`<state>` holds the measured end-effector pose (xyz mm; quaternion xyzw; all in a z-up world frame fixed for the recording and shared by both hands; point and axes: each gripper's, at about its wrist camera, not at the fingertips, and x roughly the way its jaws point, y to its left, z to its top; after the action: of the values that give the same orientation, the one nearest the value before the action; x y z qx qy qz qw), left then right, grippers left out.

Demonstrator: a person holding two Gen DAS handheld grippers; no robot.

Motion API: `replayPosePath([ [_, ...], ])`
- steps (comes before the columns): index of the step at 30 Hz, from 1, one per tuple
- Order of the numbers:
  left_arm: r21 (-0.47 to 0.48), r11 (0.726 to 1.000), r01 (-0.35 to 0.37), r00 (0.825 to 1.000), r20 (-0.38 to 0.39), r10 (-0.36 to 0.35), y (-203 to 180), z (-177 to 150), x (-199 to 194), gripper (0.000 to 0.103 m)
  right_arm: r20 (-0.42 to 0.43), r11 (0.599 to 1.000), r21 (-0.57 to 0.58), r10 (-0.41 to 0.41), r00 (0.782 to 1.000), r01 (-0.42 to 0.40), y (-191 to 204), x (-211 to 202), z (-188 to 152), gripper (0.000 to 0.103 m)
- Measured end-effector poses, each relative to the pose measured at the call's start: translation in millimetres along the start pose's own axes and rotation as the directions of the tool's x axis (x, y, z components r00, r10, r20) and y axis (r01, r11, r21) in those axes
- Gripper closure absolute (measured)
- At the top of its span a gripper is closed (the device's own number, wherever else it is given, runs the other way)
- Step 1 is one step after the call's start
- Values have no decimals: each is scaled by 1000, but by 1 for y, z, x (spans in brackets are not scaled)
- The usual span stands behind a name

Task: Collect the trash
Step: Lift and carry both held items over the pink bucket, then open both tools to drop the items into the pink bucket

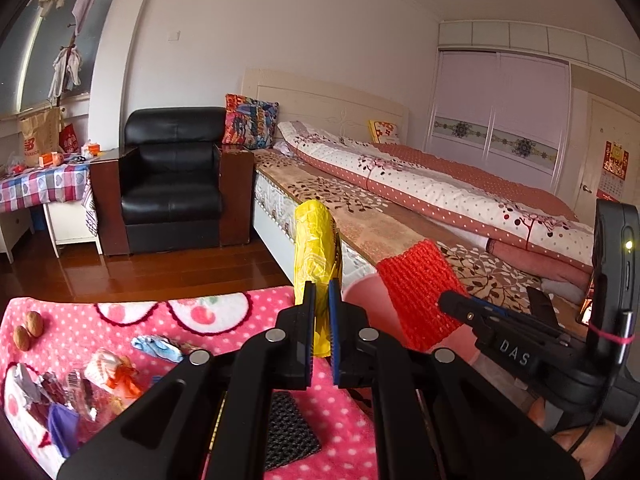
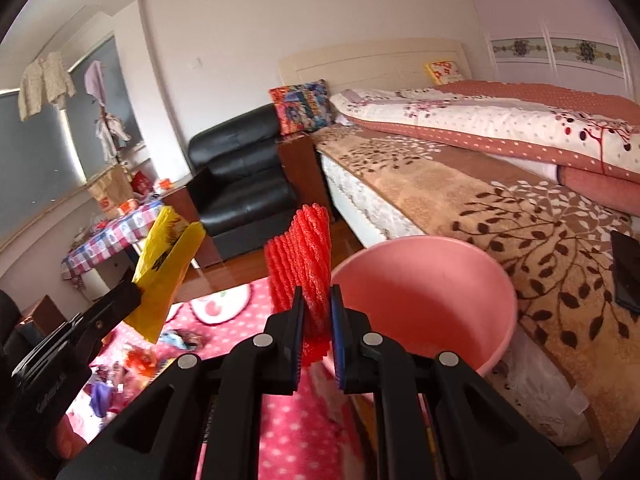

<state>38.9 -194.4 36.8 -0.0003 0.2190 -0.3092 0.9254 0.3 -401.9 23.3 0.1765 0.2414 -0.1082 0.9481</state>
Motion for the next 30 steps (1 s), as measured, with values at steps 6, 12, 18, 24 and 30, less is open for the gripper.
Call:
replayPosePath([
  [6,20,997,75,997,-37,-74,-25,-2,30,97,-8,996,63,-55,998,56,-43,14,7,91],
  [12,40,990,137,986,-104,-132,-55,-14,65,97,-52,990,110,-87,995,92,-77,36,5,91],
  [18,52,990,129,974,-195,-117,-65,-30,104,97,-100,987,111,-109,989,120,-97,59,-4,91],
  [24,66,992,107,969,-232,-89,-69,-40,121,97,-118,983,120,-122,986,136,-108,74,-10,90],
  [30,69,993,100,963,-257,-79,-70,-44,131,94,-126,982,122,-129,984,145,-111,81,-13,68],
])
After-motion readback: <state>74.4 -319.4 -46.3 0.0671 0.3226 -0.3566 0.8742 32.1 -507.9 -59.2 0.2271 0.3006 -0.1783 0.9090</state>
